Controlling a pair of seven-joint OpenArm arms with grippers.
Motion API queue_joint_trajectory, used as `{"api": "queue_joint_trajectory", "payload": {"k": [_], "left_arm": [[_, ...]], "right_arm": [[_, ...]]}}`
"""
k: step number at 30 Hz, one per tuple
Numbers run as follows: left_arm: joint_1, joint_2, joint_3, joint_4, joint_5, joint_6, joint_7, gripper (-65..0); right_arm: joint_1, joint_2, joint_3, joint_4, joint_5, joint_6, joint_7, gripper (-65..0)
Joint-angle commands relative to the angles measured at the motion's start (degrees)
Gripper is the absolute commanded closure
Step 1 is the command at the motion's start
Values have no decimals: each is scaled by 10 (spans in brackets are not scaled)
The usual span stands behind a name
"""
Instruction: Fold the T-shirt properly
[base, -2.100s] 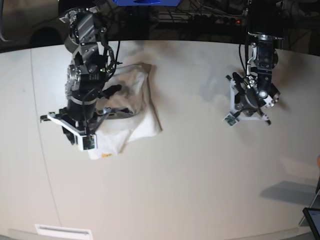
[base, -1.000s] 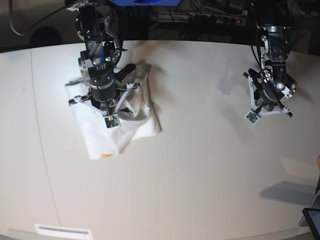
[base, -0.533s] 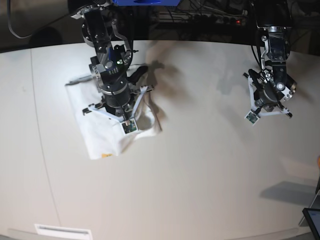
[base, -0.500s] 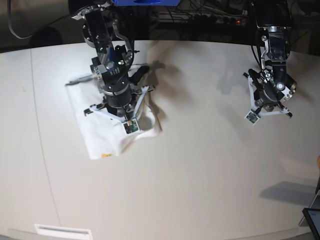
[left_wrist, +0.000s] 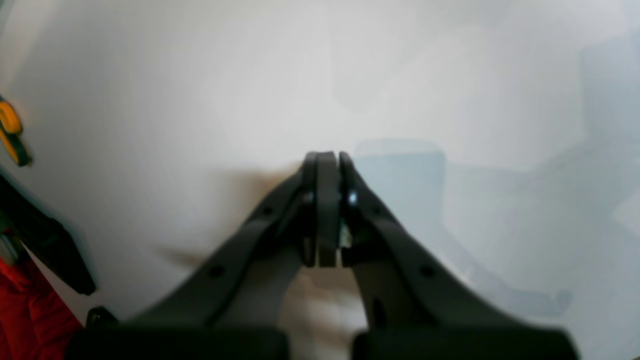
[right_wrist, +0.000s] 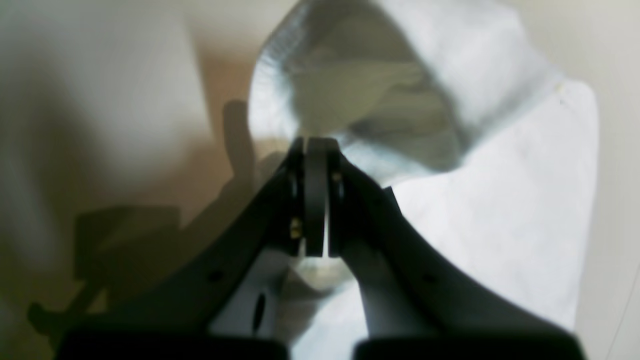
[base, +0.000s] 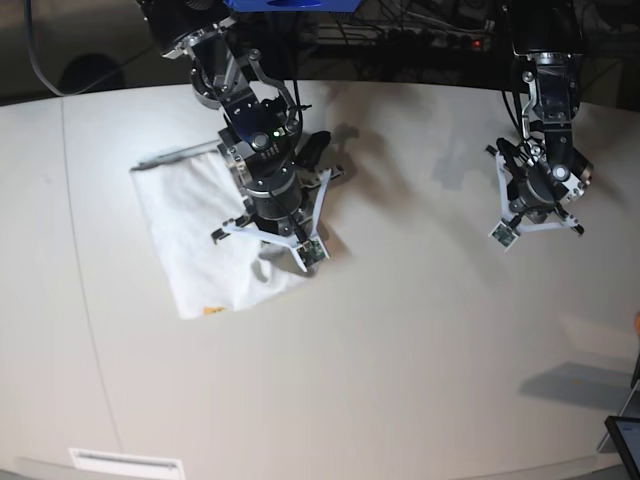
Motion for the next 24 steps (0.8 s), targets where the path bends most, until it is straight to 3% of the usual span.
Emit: {"api": "queue_joint_trajectory", "payload": {"k": [1, 10, 13, 18, 24], "left_arm": [[-7, -9, -4, 8, 3, 4, -3, 0], [-8, -9, -4, 7, 3, 4, -3, 0], [-8, -9, -4, 8, 3, 4, -3, 0], [-7, -11, -4, 8, 3, 4, -3, 0], [-7, -10, -4, 10, 3, 4, -3, 0]], "right_arm": [[9, -8, -4, 8, -3, -2, 10, -3], [-2, 0, -37, 83, -7, -4, -9, -3], [7, 14, -12, 127, -7, -4, -41, -3], [16, 19, 39, 125, -7, -4, -47, -3], [-43, 26, 45, 117, -6, -4, -46, -3]]}}
